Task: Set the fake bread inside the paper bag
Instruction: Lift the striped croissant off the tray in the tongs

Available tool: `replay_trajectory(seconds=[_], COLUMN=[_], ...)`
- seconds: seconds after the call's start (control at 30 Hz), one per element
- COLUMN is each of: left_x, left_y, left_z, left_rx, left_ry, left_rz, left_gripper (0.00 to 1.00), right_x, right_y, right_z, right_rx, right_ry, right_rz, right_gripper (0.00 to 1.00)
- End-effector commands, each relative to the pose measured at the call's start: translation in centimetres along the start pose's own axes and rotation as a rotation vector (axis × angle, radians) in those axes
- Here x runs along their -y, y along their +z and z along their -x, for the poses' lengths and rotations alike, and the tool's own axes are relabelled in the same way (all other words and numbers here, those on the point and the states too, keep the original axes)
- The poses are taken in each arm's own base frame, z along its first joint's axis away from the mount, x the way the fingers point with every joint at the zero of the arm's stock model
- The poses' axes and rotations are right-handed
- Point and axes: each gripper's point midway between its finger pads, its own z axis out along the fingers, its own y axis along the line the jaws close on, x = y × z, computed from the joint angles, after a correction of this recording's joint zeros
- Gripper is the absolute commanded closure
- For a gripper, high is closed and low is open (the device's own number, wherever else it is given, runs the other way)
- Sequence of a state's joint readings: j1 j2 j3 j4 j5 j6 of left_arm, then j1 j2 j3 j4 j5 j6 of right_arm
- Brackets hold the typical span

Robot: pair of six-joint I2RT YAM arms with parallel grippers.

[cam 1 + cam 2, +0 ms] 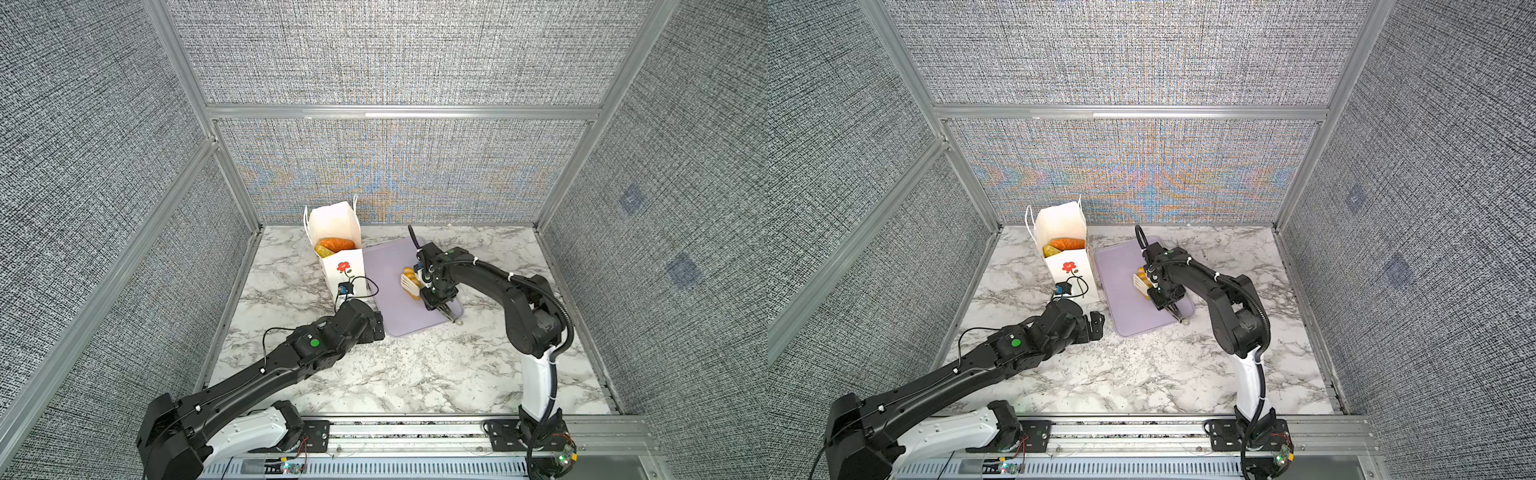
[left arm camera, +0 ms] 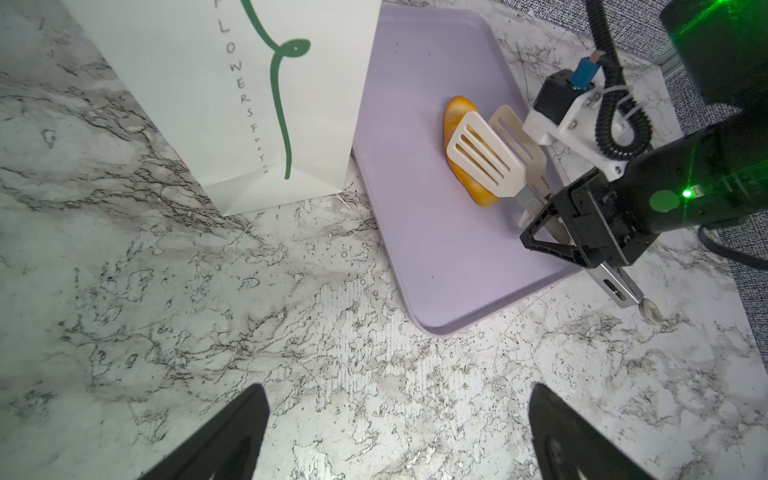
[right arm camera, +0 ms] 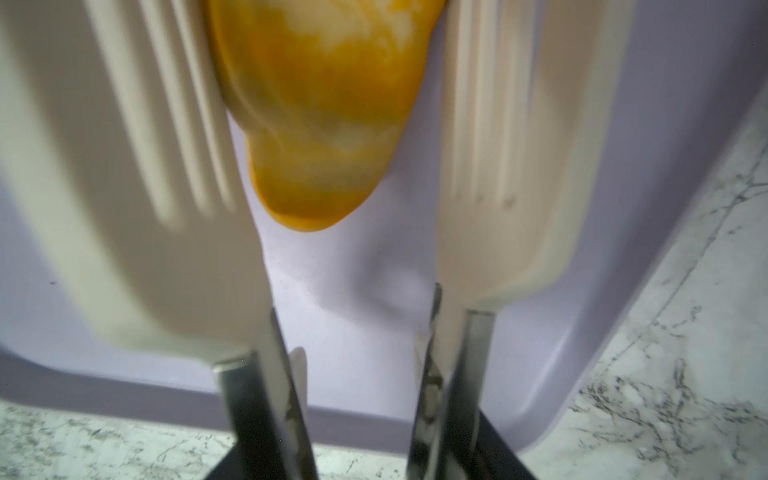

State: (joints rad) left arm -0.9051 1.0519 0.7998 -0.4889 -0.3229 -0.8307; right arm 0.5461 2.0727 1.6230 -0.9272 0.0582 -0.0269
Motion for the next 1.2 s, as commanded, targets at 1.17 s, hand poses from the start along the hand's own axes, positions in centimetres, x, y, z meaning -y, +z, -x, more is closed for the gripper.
replay_trajectory(seconds=[1.17], left_x=[-1.6], left_y=[-1.5], left_z=[0.4], left_rx=[0.045], left_ry=[-0.032], left_rz=[0.036], left_gripper=[0.01], right_x=[1.1], right_y=[-1.3], right_z=[-2.5], right_rx=[-0.16], right_ry=[-0.101], right_rz=[-0.117], right_gripper=[0.61])
